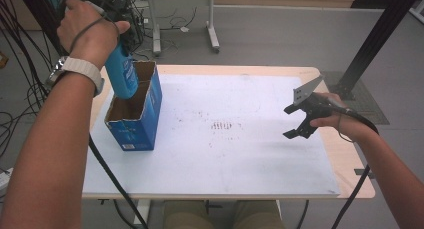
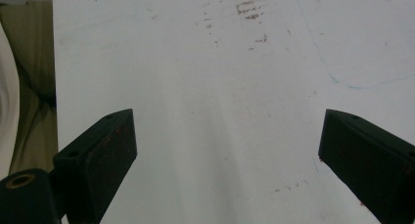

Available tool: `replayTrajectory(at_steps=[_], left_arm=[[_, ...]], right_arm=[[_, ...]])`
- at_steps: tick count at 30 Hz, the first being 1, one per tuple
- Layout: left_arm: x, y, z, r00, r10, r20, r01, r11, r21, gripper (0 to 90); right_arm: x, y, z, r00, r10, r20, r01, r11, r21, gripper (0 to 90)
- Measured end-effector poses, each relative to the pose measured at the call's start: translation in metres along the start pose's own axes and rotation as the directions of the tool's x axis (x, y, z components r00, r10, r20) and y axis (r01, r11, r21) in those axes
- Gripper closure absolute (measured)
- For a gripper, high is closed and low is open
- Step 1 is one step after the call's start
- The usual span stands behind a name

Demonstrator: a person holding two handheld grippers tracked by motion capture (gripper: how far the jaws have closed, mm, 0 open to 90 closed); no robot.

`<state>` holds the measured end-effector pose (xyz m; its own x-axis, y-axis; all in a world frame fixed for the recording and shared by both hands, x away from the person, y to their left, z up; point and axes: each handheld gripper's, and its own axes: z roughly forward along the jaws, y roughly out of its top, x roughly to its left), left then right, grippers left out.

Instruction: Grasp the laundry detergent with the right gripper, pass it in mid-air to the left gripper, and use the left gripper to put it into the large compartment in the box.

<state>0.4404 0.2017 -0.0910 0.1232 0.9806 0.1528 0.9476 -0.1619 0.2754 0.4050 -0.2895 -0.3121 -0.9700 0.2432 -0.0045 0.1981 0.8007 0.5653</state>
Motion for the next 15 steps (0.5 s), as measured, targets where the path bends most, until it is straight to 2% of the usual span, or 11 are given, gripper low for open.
replayTrajectory(at_steps=[15], left_arm=[[0.001,-0.005,0.03,0.9999,-0.007,0.01,0.007,0.9999,0.014,37.4]], right_arm=[[0.001,-0.003,-0.001,0.9999,0.009,0.004,-0.009,1.0,-0.001,7.4]])
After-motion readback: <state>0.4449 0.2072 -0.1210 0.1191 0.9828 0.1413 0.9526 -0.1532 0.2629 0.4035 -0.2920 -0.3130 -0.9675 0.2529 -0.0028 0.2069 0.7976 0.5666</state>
